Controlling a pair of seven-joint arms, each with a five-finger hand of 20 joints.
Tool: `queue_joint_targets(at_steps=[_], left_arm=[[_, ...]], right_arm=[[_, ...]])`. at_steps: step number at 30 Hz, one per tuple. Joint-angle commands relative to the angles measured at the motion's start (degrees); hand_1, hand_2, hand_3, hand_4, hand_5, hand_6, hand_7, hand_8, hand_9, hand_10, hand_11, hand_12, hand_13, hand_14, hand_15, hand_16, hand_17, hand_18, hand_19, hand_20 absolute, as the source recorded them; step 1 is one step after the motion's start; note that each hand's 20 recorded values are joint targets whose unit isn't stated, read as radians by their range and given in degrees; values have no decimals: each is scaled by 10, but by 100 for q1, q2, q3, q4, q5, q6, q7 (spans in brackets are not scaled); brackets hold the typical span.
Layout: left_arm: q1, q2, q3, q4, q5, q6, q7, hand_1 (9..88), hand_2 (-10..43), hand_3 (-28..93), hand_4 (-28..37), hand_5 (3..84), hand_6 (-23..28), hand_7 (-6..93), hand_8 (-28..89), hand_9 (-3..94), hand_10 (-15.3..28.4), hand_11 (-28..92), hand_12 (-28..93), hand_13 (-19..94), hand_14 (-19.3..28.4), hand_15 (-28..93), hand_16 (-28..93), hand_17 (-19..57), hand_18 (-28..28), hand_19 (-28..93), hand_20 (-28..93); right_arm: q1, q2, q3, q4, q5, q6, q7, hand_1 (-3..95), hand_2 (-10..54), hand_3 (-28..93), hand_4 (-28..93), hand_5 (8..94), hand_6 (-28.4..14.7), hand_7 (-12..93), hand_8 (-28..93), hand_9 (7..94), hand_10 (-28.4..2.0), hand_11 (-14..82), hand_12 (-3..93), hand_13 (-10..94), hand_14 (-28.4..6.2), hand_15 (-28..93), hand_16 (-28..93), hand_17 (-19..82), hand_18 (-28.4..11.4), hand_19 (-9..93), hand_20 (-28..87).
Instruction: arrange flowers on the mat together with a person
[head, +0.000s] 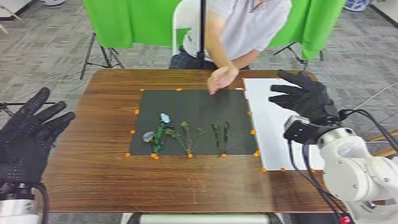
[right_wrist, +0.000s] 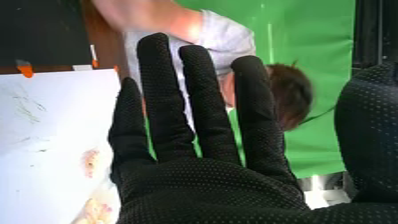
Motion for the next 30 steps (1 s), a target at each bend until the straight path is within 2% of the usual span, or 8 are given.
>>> queue_joint_targets(at_steps=[1,8,9,12,18,26,28,30], left_arm=[[61,0,34,-5,-15,-15,19,211,72,744,-268,319,42,113,-89,311,156,202,134,219,217,482,-46,-93,196,415,202],[95,40,42,-12,-35,2,78,211,72,745,-267,319,43,114,-89,311,155,203,134,219,217,483,-47,-92,196,415,201],[104,38,32,-12,-20,-10,69,211,72,745,-267,320,43,114,-89,311,156,203,134,219,217,482,-47,-92,196,415,201],[57,11,46,-4,0,-27,13,213,74,743,-268,321,44,114,-89,312,156,203,134,219,216,482,-47,-92,196,415,201],[32,-24,34,-6,44,-63,-64,213,74,744,-266,323,45,115,-88,312,156,204,134,218,217,485,-46,-92,196,415,201],[-31,-80,39,-5,88,-87,-165,214,75,744,-265,325,46,114,-88,313,156,206,133,219,220,485,-48,-92,197,416,200],[-20,-63,42,-8,85,-79,-141,213,75,745,-264,325,45,114,-88,313,156,207,133,220,219,486,-48,-92,197,416,200],[-14,-37,46,-4,59,-70,-92,214,74,745,-263,325,46,113,-88,313,156,208,133,220,219,486,-48,-92,197,416,200]], right_arm=[[45,296,-51,-20,-534,568,175,213,8,732,-262,505,17,127,-117,548,-161,145,147,442,-190,490,109,37,-213,534,196],[389,776,-364,16,-2268,1645,1469,241,0,734,-252,529,15,135,-118,583,-180,175,150,507,-187,542,106,110,-221,614,215],[1092,727,-894,137,-2903,1825,2265,249,-4,734,-250,539,16,136,-121,596,-178,180,148,527,-188,548,102,126,-223,629,213],[1339,854,-1113,256,-3871,1981,3224,263,-7,728,-246,539,13,133,-122,625,-180,191,147,565,-183,560,100,153,-236,657,209],[1878,1045,-1721,671,-5770,1767,4878,294,-14,711,-231,549,3,119,-113,676,-192,192,145,634,-176,568,96,196,-258,735,119],[2177,1091,-2139,1034,-7028,901,6071,318,-11,694,-216,582,-7,113,-112,733,-192,199,147,713,-155,567,116,256,-269,809,27],[2280,1069,-2223,1112,-7177,556,6314,320,-12,691,-216,579,-13,109,-112,748,-195,200,147,728,-154,569,117,270,-275,824,15],[2350,1048,-2280,1197,-7222,350,6398,321,-14,688,-211,572,-19,103,-108,756,-198,197,149,741,-154,570,118,279,-278,863,-74]])
